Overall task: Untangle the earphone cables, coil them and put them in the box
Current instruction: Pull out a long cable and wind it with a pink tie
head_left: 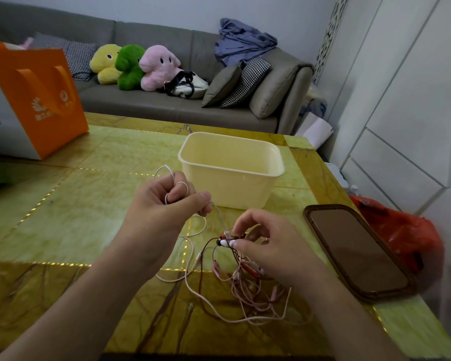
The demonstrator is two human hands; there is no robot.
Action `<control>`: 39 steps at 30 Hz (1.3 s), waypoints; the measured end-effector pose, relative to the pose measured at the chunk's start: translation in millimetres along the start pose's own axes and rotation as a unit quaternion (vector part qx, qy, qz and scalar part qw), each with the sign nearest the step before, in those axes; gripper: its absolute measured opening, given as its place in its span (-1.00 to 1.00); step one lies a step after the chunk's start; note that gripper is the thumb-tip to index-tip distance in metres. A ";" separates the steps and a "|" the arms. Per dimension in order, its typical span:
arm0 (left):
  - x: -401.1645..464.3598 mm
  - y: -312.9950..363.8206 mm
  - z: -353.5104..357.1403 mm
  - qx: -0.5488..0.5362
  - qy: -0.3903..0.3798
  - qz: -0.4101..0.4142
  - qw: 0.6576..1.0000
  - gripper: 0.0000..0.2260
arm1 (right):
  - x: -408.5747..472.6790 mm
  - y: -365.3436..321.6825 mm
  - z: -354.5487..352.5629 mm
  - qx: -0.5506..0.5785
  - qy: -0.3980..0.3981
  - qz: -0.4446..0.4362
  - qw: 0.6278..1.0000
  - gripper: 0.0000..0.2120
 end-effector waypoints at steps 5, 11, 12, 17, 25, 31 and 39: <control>0.0 -0.2 0.8 0.000 -0.003 0.000 1.000 -0.61 | -0.3 -0.2 5.3 -0.052 -0.023 0.002 0.998 -0.92; -0.9 0.1 0.8 -0.004 -0.002 -0.002 1.000 -0.61 | -1.2 -2.4 5.7 -0.081 -0.036 0.009 0.996 -0.85; -0.9 0.4 0.7 -0.004 -0.002 -0.002 1.000 -0.61 | -2.2 -2.8 5.9 -0.086 -0.036 0.013 0.996 -0.84; -0.8 0.2 1.2 -0.009 -0.006 0.002 1.000 -0.61 | -5.1 -3.9 8.7 -0.080 -0.023 0.030 0.996 -0.74; -0.2 -1.7 0.6 -0.018 -0.003 -0.005 1.000 -0.61 | -4.4 -8.9 18.8 -0.148 0.037 0.018 0.988 -0.74; -0.3 -0.6 -0.8 -0.031 0.004 -0.009 0.999 -0.58 | -4.8 -4.4 19.8 -0.162 0.073 0.004 0.984 -0.80; -2.1 0.1 4.7 -0.038 -0.003 -0.009 0.999 -0.59 | -5.7 -14.0 26.9 0.139 -0.004 0.103 0.985 -0.92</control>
Point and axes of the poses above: each hand's wrist, its own x-axis towards the middle knuckle, its own z-axis out of the palm, y = z × x, the point moved 3 cm from there along x, towards the middle knuckle, and after that the axes turned 9 degrees about -z, right-handed, at the moved point
